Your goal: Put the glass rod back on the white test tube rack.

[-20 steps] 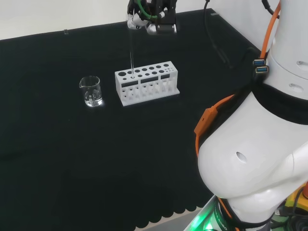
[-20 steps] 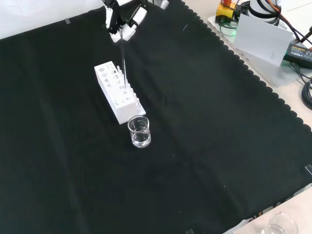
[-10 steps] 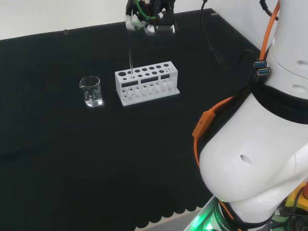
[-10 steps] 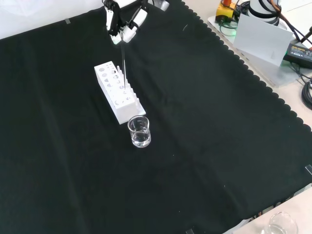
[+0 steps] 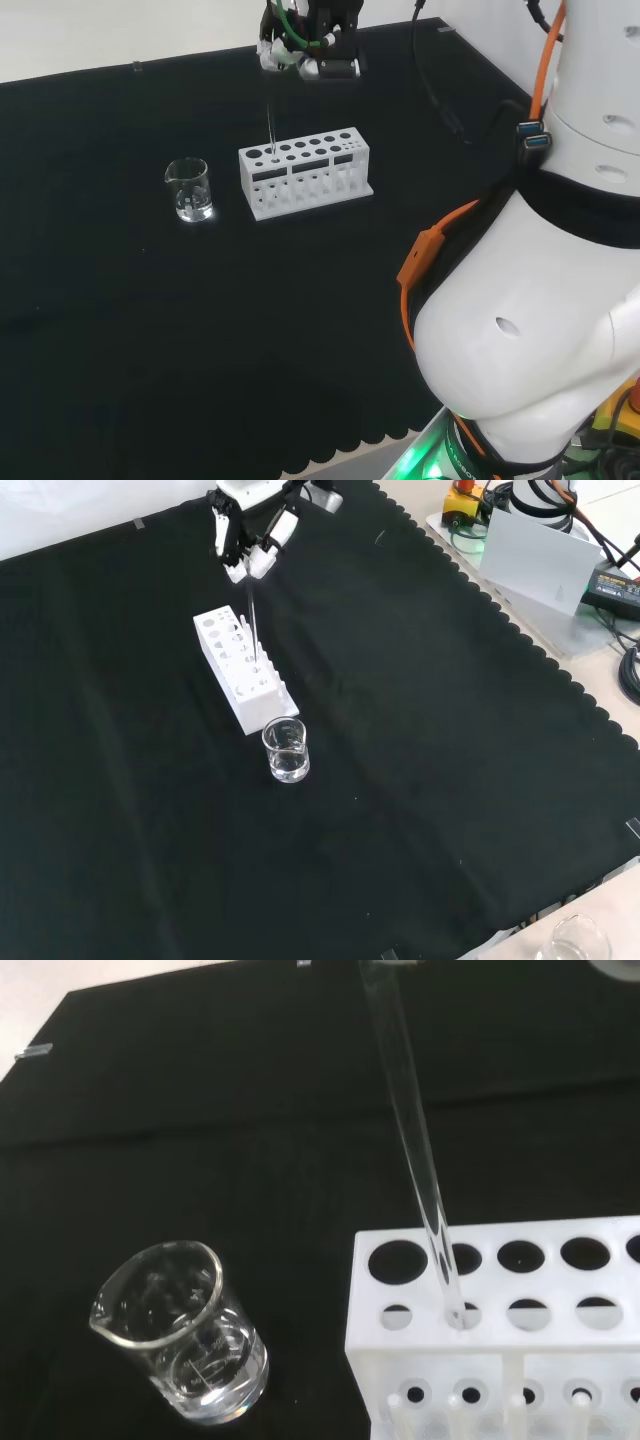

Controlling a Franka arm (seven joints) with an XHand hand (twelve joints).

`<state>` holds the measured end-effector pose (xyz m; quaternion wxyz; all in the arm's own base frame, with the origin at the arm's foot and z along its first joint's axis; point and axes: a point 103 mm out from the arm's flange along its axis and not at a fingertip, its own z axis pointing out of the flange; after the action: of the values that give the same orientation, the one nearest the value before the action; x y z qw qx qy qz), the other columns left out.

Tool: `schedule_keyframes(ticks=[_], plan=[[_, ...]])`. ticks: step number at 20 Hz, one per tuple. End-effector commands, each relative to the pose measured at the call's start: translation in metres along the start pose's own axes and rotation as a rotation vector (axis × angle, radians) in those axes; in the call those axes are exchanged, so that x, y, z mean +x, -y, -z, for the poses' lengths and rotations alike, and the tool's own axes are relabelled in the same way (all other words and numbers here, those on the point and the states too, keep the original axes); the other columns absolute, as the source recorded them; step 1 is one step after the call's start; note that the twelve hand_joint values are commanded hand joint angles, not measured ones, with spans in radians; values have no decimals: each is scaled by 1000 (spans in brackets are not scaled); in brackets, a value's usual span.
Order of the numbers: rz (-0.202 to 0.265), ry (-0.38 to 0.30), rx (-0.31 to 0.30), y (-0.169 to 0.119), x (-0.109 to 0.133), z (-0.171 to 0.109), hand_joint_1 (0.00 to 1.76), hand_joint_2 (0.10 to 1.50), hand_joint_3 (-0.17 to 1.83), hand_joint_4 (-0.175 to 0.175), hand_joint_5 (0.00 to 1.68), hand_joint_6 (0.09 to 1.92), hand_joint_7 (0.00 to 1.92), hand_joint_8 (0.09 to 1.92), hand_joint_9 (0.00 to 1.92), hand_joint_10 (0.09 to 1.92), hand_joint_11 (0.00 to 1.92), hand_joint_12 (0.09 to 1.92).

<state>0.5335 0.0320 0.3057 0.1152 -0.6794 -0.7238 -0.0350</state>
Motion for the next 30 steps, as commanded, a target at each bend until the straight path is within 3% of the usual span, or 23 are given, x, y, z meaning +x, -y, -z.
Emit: schedule_keyframes(ticks=[1,19,24,30], plan=[[-1,-2,8,-4,-6,-8,1288,1095,-175,-82,1121,737,1318,615,1658,633,1664,726],[-2,-2,30,-12,-24,-50,1288,1095,-175,-82,1121,737,1319,613,1657,631,1664,726],[-5,-35,40,-14,-27,-51,1288,1095,-175,-81,1121,737,1320,612,1656,630,1665,726],[-4,-61,44,-11,-31,-49,1272,1113,-175,-48,1078,817,1267,669,1642,605,1702,726]])
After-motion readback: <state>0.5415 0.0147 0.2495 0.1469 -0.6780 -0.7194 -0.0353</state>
